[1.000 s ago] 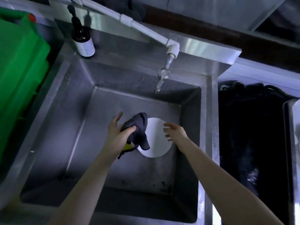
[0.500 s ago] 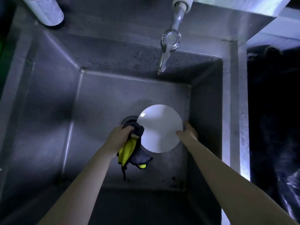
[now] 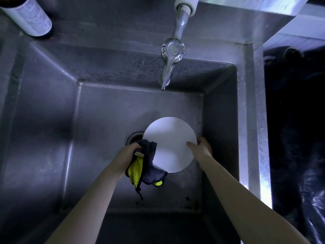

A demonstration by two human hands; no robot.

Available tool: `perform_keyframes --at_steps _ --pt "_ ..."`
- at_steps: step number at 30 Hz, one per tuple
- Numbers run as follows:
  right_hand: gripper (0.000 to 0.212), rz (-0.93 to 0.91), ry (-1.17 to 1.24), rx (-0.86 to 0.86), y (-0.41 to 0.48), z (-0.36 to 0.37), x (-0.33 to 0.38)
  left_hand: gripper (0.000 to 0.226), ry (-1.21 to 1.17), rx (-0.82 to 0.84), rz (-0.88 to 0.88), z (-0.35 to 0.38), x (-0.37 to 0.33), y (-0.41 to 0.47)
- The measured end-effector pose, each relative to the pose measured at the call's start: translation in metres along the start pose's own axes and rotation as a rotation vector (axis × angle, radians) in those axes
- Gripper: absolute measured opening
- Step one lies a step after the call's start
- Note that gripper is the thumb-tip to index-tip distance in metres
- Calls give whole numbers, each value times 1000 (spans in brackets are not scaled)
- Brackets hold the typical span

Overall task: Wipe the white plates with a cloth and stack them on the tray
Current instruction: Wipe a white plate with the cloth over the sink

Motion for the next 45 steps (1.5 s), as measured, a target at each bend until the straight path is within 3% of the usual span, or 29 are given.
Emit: perform_keyframes --at_steps 8,13,16,20,23,27,29,33,36,42,45 --pt "19 -97 255 163 -27 10 25 17 -74 -6 -10 -17 3 -19" --pt "25 -184 236 156 -53 8 55 19 -125 -14 -1 -29 3 -40" --pt "27 -237 263 119 -73 1 67 24 -75 -126 36 -43 -2 -66" --pt "29 -314 329 127 -112 -11 77 20 -44 -382 208 -65 -25 -113" --pt "19 -402 429 121 -150 -29 82 23 57 -534 415 -67 -57 -164" --pt "27 -530 530 114 -200 -50 86 25 445 -617 717 -37 -102 -230" --pt "31 -589 556 130 -225 -55 89 24 689 -545 885 4 -117 -255" --pt "37 -658 667 160 -263 -72 93 44 1273 -360 1157 92 -104 -286" --pt "30 -601 805 147 -276 -97 85 50 1287 -250 1203 113 -90 -307" --pt "31 -578 972 181 -300 -127 68 32 1376 -278 1416 164 -82 -353" --pt "33 -621 996 201 -316 -136 62 43 1315 -199 1389 186 -80 -360"
Point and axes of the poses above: each hand's wrist, its own y-axis towards the middle knuckle, its own z-axis out of the palm, x = y × z, the point moved 8 cm from there along y, towards the middle knuckle, and after that the axes turned 1 degree about x, right-handed, at the moved point
